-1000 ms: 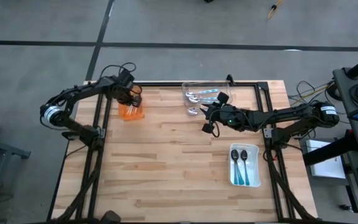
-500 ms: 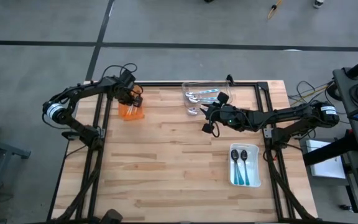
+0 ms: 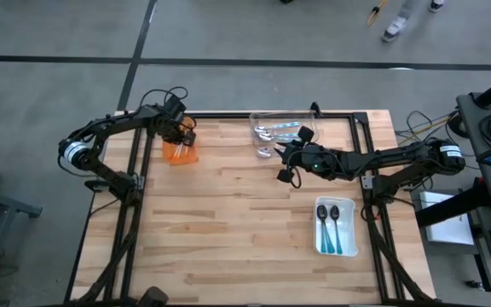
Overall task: Sort silverware by color (type)
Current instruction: Put the orange spoon into the orange bin, then adjust the transparent bin
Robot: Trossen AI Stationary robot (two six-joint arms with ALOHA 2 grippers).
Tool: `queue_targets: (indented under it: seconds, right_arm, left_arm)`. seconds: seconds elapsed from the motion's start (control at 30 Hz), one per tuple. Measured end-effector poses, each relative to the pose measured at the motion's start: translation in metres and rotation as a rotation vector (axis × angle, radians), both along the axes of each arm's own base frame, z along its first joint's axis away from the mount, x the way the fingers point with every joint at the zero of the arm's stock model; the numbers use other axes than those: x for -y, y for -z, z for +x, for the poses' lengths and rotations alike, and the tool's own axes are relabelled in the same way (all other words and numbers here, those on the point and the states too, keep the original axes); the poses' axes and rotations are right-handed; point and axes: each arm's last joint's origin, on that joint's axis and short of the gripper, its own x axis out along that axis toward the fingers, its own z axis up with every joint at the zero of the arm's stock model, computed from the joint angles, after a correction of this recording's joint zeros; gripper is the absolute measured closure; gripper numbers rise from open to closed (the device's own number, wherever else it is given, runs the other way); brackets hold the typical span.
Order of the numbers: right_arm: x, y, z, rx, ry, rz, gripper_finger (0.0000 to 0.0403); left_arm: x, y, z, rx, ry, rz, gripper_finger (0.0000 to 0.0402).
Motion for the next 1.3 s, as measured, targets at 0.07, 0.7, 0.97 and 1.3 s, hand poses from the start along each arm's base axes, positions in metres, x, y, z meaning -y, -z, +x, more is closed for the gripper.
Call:
queue_targets:
  seconds: [0.07, 0.7, 0.97, 1.3]
  right_arm:
    - [0.000, 0.000, 0.000, 0.000, 0.000, 0.000, 0.0326]
    - [0.000, 0.000, 0.000, -0.003, 0.000, 0.000, 0.0326]
    - [0.000, 0.001, 0.000, -0.007, 0.000, 0.002, 0.0326]
    - [0.000, 0.001, 0.000, 0.020, 0.016, 0.037, 0.0326]
  left_arm:
    - [0.000, 0.000, 0.000, 0.000, -0.002, 0.000, 0.0401]
    - [0.000, 0.000, 0.000, -0.014, -0.014, 0.010, 0.0338]
    - [0.004, -0.010, 0.000, -0.001, 0.037, 0.058, 0.0318]
    - [0.036, -0.057, 0.011, 0.120, 0.226, 0.262, 0.0318]
